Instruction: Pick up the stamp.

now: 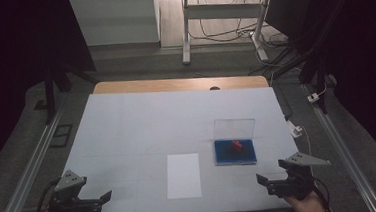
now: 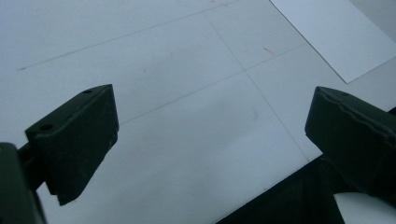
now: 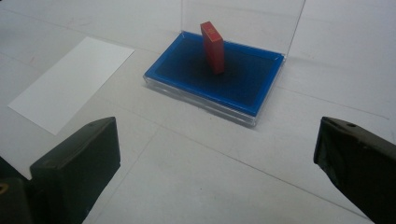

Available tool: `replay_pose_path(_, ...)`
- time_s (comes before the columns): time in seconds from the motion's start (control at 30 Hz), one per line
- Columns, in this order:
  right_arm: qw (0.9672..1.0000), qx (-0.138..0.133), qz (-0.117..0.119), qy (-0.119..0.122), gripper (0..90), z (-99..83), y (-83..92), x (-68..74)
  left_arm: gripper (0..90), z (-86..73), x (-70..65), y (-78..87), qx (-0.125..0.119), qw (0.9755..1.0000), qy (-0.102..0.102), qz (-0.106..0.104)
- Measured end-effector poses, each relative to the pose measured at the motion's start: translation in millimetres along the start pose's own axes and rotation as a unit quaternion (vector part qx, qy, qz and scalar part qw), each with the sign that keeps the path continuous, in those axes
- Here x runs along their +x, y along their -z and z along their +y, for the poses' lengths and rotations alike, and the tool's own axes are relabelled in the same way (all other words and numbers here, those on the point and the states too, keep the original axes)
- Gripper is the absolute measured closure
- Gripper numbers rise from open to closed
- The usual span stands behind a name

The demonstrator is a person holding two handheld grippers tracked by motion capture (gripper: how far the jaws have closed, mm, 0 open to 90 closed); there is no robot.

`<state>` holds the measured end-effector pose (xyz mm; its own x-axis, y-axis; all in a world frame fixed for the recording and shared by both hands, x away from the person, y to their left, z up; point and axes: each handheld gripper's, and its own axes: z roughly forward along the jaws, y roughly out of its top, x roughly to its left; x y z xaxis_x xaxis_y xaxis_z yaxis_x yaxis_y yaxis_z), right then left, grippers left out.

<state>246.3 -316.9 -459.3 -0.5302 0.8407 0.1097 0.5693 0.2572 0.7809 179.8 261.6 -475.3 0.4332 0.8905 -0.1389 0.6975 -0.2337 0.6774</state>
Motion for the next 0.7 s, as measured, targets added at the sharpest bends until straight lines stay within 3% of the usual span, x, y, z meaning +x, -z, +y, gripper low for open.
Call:
replay_pose_path(0.17, 0.9999, 0.013, 0.006, 0.004, 0.4, 1.1, -2.8, 0.7, 3.1, -0.8, 3.2, 0.8, -0.009, 0.9998, 0.008, -0.016)
replay_pose_path(0.7, 0.9992, 0.028, 0.025, 0.013, 0.0, 2.2, -5.5, 1.4, 3.0, 0.8, -0.7, -2.7, 0.006, 0.9998, -0.011, -0.015)
